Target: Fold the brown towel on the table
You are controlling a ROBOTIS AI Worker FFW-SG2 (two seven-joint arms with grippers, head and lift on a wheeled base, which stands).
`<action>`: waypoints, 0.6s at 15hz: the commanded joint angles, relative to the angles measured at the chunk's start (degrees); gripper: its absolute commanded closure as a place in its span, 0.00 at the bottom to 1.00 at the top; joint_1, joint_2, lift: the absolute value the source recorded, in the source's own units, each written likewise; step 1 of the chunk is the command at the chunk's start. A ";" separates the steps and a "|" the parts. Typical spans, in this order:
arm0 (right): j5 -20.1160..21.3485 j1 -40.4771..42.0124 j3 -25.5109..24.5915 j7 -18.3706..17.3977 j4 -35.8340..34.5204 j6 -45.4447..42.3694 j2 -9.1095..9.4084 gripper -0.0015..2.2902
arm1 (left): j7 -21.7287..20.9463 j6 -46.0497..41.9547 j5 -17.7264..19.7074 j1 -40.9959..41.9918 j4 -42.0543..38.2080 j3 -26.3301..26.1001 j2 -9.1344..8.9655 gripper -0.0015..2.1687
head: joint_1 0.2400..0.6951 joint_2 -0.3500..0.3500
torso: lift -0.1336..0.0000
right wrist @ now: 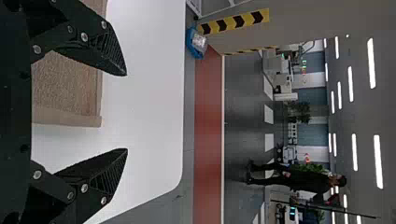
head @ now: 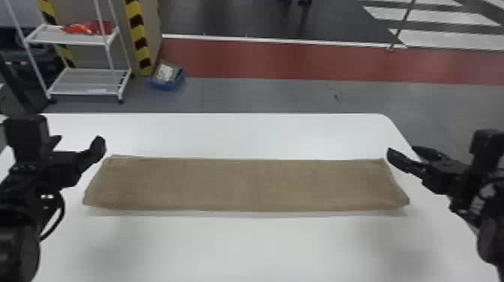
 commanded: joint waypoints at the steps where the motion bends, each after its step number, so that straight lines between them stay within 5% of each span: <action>1: -0.29 3.42 0.19 -0.10 -8.49 0.76 3.04 0.03 | 0.00 -2.23 0.86 5.58 -8.03 -0.32 -1.10 0.01 | 1.00 0.38 | 0.12; 6: -1.35 12.91 7.22 -4.67 -23.87 1.64 7.97 0.03 | 1.84 -8.03 0.95 13.05 -15.41 -6.65 -4.71 0.01 | 1.00 0.39 | 0.12; 9: -3.28 19.24 9.95 -6.25 -29.49 -0.29 11.22 0.03 | 6.15 -21.39 -4.15 15.69 -13.39 -12.01 -4.97 0.01 | 1.00 0.39 | 0.12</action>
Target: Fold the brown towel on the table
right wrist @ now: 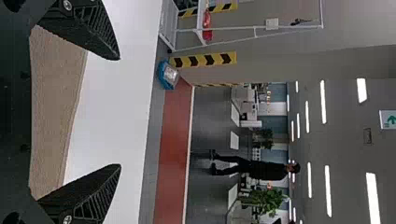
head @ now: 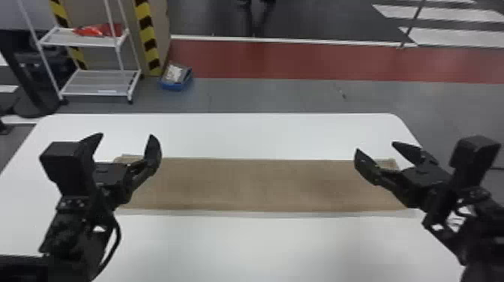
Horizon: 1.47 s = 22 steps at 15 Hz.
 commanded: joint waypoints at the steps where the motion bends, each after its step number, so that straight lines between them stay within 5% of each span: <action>1: -2.59 5.42 1.93 -0.84 -3.84 -2.66 2.39 0.03 | 0.69 -6.26 -2.20 1.64 1.28 -2.77 -0.05 0.01 | 1.00 0.40 | 0.12; 5: -2.68 13.41 7.64 -6.46 -7.00 -13.74 3.32 0.02 | 0.78 -12.59 -2.20 1.82 5.06 -4.26 -0.14 0.01 | 1.00 0.42 | 0.12; 10: -0.22 15.96 7.99 -8.83 -7.18 -17.78 3.32 0.03 | 1.57 -12.59 -2.29 3.93 5.06 -4.44 -0.14 0.01 | 1.00 0.44 | 0.12; 22: -3.30 17.19 7.46 -9.01 -3.84 -22.53 3.32 0.03 | 2.36 -12.76 -1.85 4.45 6.47 -3.65 -0.05 0.01 | 1.00 0.44 | 0.12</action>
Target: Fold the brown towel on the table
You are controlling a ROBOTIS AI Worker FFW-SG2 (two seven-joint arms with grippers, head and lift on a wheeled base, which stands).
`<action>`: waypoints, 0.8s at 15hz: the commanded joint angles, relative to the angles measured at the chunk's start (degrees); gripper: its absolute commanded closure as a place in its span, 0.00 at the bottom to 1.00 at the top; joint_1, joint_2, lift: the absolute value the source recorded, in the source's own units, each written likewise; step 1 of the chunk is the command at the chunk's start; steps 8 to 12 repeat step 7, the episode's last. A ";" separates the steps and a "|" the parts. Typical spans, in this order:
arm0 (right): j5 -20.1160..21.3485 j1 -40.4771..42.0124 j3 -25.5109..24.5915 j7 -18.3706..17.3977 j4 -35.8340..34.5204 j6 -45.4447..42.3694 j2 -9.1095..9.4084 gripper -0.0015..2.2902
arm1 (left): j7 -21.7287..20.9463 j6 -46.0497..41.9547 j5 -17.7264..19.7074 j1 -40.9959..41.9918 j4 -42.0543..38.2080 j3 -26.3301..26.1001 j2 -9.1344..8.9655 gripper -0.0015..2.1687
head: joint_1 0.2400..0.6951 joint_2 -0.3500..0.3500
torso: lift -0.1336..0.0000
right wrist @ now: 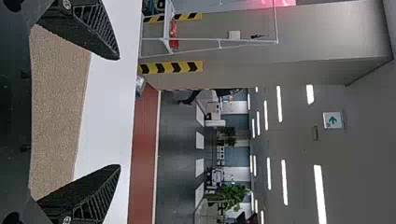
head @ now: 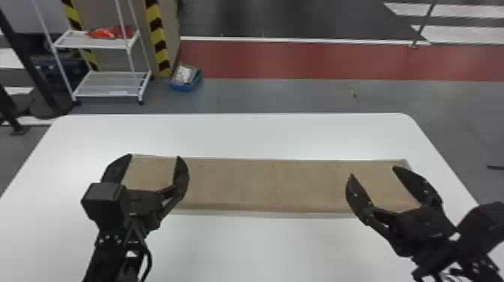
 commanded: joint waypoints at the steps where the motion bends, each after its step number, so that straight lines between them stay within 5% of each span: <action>1: -0.15 0.14 -0.04 -0.09 0.17 -0.31 0.05 0.03 | 0.00 -0.16 0.04 0.33 0.02 0.45 0.06 0.01 | 1.00 0.44 | 0.12; 12: -0.85 0.22 0.05 -0.17 -0.09 -0.66 0.05 0.03 | -0.09 -0.16 0.13 0.86 -0.95 1.07 0.06 0.01 | 1.00 0.46 | 0.12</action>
